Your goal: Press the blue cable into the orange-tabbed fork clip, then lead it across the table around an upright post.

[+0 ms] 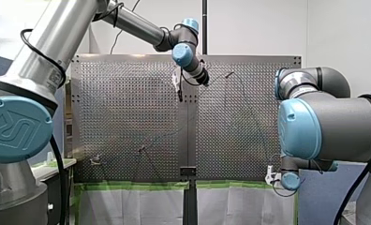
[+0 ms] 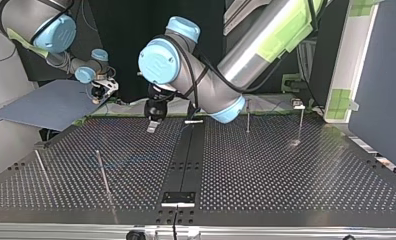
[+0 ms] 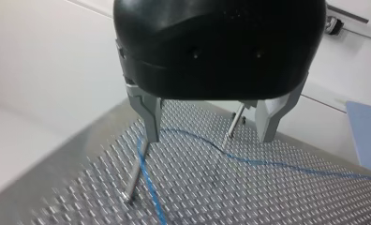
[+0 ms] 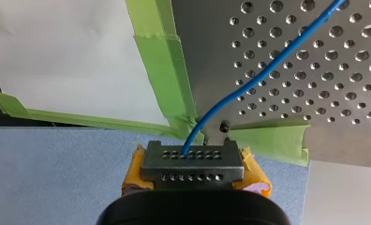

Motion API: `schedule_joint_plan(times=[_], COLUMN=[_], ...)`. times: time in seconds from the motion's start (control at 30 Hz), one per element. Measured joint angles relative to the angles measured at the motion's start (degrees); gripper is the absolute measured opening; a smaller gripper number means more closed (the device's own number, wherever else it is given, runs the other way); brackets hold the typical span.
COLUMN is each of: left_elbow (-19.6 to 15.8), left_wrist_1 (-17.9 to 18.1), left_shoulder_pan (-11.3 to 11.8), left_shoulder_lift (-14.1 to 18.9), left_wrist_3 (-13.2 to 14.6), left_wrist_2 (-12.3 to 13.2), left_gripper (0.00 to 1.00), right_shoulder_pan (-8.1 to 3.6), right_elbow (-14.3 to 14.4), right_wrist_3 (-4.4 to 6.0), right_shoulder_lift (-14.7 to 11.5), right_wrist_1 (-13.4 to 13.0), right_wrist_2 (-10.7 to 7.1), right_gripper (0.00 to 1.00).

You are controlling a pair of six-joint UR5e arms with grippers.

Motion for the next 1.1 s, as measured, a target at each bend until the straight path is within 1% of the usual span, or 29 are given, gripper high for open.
schedule_joint_plan(times=[0.13,0.37,0.53,0.7,0.93,1.0,1.1], left_elbow=[1.74,4.97,7.37,9.93,13.83,14.81,16.28], left_wrist_1=[-2.06,-5.35,-7.04,-7.9,-8.01,-7.72,-7.17], left_shoulder_pan=[-0.01,0.26,0.4,-0.21,-1.1,-1.13,-0.96], left_shoulder_lift=[2.08,5.36,7.19,5.78,2.03,1.07,-0.41], left_wrist_3=[2.08,5.36,7.75,10.31,14.13,14.51,14.27], left_wrist_2=[1.52,2.9,3.98,4.84,6.23,6.52,7.3], left_gripper=[1.0,1.0,1.0,1.0,1.0,1.0,1.0], right_shoulder_pan=[0.02,0.14,0.18,0.21,0.27,0.27,0.28], right_elbow=[-0.05,-0.24,-0.41,-0.44,-0.45,-0.45,-0.47], right_wrist_3=[0.0,0.01,0.07,0.02,0.0,-0.01,-0.03], right_shoulder_lift=[0.0,0.0,0.0,0.0,0.0,0.0,0.0], right_wrist_1=[-0.03,0.17,0.27,0.33,0.32,0.32,0.31], right_wrist_2=[-0.05,-0.23,-0.81,-1.0,-1.02,-1.02,-1.02], right_gripper=[0.0,0.0,0.0,0.0,0.0,0.0,0.0])
